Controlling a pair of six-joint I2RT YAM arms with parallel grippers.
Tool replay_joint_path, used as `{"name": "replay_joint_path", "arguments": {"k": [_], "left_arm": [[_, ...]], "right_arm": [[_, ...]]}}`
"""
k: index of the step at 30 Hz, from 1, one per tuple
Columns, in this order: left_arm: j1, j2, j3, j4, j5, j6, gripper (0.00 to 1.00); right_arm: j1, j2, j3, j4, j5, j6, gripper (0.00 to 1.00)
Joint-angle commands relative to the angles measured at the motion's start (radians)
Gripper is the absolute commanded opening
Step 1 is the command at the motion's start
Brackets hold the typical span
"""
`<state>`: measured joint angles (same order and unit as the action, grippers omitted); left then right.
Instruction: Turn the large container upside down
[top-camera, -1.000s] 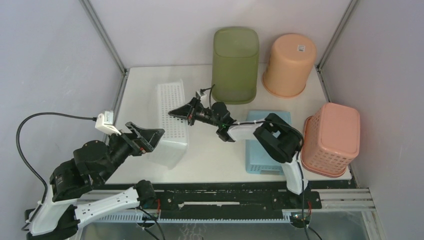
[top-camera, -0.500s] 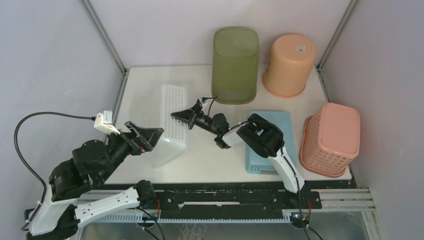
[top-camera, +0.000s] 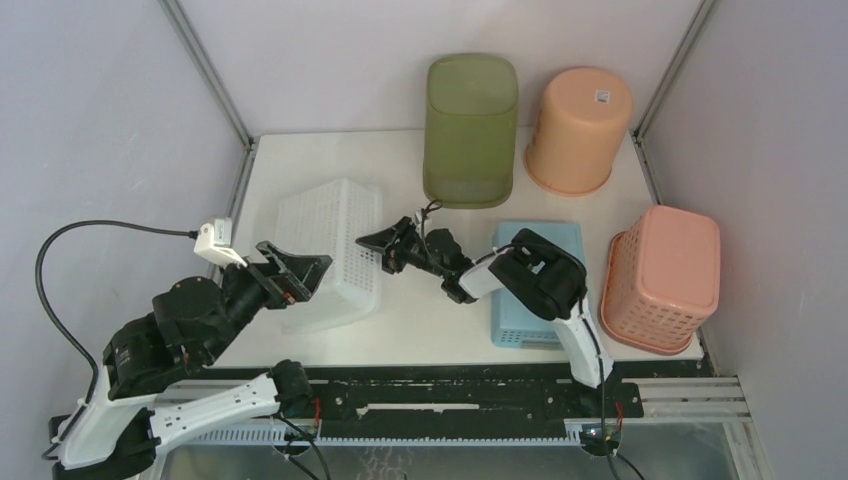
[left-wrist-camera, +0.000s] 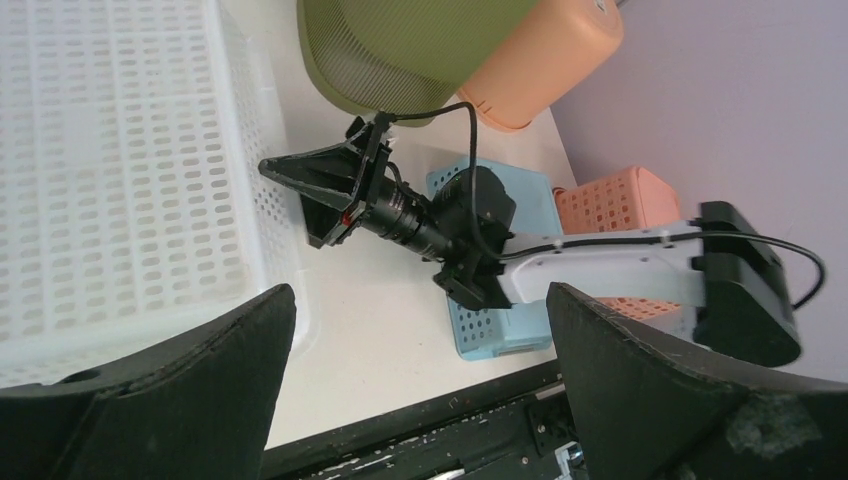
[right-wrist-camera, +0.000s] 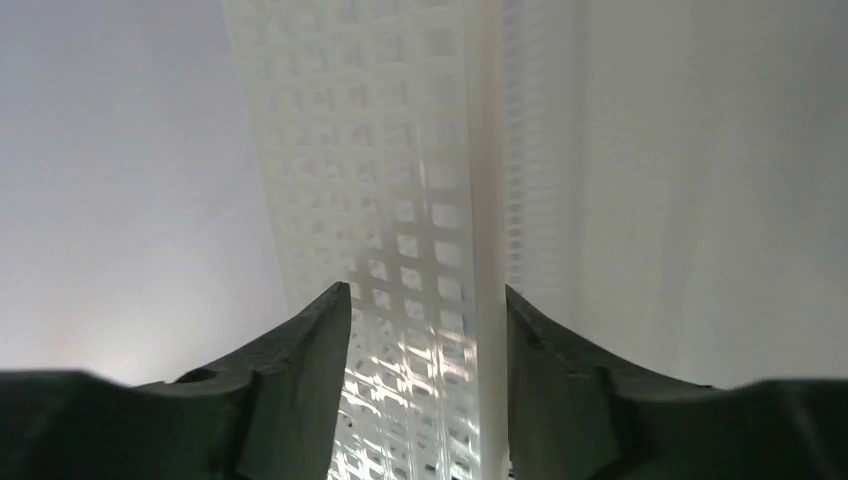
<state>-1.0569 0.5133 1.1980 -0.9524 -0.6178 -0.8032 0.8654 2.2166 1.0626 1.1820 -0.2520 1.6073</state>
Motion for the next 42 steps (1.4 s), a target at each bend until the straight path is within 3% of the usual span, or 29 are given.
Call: {"name": "replay_joint_path", "arguments": {"k": [1, 9, 17, 21, 27, 31, 34, 38, 42], "left_arm": [[0.005, 0.003, -0.022, 0.018, -0.019, 0.018, 1.0], [0.005, 0.028, -0.069, 0.029, -0.031, 0.006, 1.0], [0.006, 0.082, -0.12, 0.016, -0.051, -0.014, 1.0], [0.012, 0.152, -0.211, 0.026, -0.006, -0.054, 1.0], [0.012, 0.199, -0.389, 0.082, 0.047, -0.131, 0.99], [0.012, 0.176, -0.499, 0.148, 0.094, -0.182, 0.91], [0.012, 0.228, -0.567, 0.206, 0.124, -0.214, 0.9], [0.019, 0.339, -0.603, 0.279, 0.122, -0.23, 0.91], [0.144, 0.415, -0.641, 0.367, 0.185, -0.188, 0.91]], "right_arm": [[-0.005, -0.152, -0.039, -0.615, 0.087, -0.24, 0.63], [-0.001, -0.357, -0.039, -1.049, 0.285, -0.503, 0.9], [0.047, -0.583, -0.048, -1.267, 0.378, -0.742, 0.9], [0.127, -0.731, -0.007, -1.51, 0.503, -0.872, 0.9], [0.144, -0.944, -0.088, -1.86, 0.738, -0.838, 0.89], [0.074, -1.063, -0.137, -2.003, 0.809, -0.762, 0.86], [-0.01, -1.101, -0.169, -2.053, 0.841, -0.712, 0.85], [-0.133, -1.118, -0.235, -1.968, 0.768, -0.765, 0.82], [-0.22, -1.077, -0.273, -1.845, 0.665, -0.835, 0.72]]}}
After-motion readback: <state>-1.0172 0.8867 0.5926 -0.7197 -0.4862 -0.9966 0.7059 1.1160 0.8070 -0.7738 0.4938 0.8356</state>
